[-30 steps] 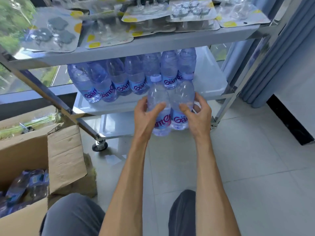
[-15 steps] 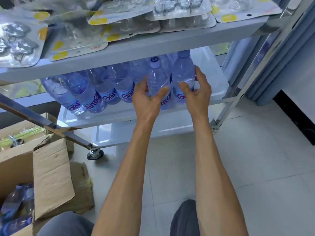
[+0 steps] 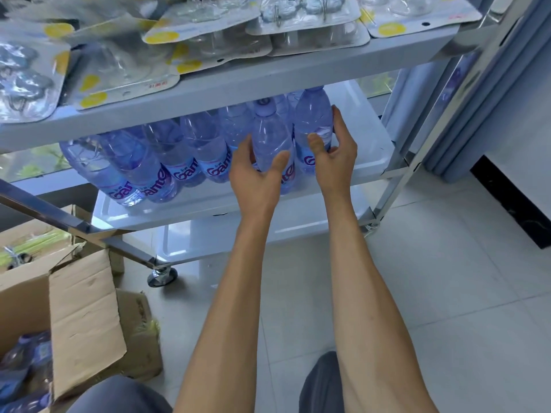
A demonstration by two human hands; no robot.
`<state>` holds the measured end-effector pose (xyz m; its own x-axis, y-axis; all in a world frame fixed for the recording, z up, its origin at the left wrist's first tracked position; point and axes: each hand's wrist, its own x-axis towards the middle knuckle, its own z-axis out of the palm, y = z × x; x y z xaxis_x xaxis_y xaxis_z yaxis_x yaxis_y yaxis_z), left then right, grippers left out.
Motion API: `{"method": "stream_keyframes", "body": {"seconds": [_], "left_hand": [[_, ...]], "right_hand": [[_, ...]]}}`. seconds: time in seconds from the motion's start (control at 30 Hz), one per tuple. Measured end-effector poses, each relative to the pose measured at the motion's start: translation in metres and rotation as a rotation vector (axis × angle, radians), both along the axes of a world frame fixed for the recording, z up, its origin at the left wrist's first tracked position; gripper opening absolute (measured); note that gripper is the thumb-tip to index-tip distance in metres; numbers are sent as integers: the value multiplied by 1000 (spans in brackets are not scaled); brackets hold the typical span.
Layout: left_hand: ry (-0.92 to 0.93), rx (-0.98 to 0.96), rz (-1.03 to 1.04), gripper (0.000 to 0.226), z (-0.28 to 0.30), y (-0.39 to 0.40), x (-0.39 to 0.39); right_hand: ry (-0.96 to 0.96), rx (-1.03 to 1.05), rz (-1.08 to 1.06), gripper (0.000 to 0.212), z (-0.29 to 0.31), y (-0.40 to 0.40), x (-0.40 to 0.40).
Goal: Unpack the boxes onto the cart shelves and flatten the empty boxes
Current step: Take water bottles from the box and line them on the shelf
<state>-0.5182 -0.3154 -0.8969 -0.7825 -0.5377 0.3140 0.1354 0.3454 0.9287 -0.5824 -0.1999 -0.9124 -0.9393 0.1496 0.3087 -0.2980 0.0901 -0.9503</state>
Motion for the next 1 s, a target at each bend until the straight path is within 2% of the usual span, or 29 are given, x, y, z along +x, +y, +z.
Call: {"method": "stream_keyframes", "body": {"seconds": [0.23, 0.43, 0.5, 0.63, 1.0], "left_hand": [[0, -20, 9, 54, -6, 4, -3], [-118, -189, 138, 90, -19, 13, -3], [-173, -189, 166, 86, -22, 15, -5], [-167, -178, 184, 75, -22, 16, -14], [-116, -170, 206, 77, -33, 12, -31]], "right_hand": [[-30, -36, -24, 63, -4, -6, 1], [-115, -2, -21, 67, -27, 0, 5], [-107, 17, -16, 65, -26, 0, 2], [-69, 33, -22, 60, -28, -1, 4], [-59, 57, -2, 61, -29, 1, 3]]}}
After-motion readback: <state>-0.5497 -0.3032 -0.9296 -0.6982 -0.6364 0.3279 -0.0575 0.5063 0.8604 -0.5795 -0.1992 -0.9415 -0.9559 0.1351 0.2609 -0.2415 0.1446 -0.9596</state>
